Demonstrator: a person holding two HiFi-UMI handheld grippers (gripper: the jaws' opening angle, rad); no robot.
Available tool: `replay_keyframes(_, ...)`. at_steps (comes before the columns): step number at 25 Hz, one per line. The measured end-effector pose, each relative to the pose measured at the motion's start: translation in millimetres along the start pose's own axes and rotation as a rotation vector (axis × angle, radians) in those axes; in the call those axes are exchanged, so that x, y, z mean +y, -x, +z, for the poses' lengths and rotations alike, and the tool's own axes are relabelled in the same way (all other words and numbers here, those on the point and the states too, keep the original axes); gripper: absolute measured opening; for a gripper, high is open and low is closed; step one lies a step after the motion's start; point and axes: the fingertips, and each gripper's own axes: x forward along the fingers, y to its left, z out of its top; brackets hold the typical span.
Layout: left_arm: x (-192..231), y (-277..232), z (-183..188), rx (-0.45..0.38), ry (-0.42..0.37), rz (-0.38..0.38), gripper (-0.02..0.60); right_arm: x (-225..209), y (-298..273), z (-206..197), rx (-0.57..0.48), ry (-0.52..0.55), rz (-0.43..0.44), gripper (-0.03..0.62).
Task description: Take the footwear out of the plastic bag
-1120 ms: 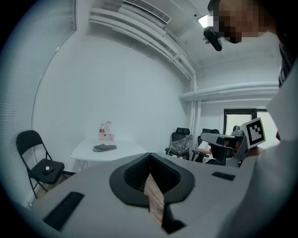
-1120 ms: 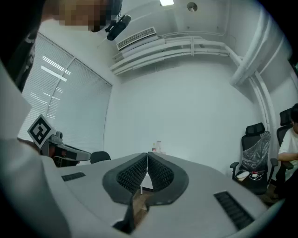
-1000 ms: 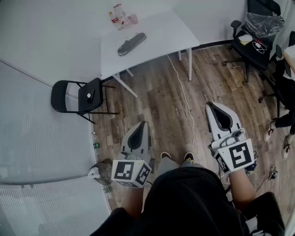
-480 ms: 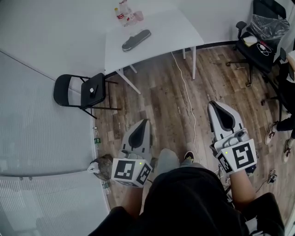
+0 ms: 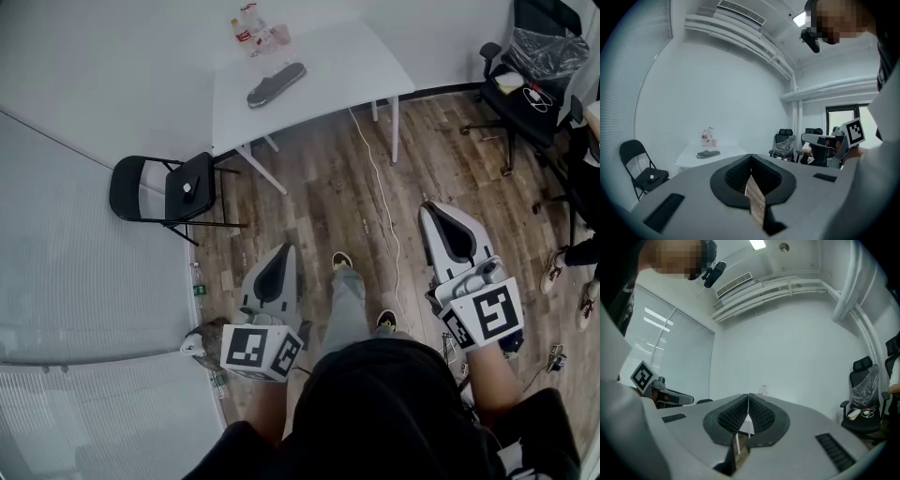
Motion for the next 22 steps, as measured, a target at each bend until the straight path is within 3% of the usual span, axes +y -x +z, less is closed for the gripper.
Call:
replay_keyframes(8, 26.6, -48.7, 0.1, 0.004, 0.025, -0.03, 0.023, -21.5, -42.3, -10.3, 0.029, 0.035, -0.013, 0.02)
replay_keyframes(22, 111.5, -172.3, 8.6, 0.068, 0.062, -0.069, 0.023, -67.4, -180.1, -44.2, 0.128, 0.015, -0.029, 0.02)
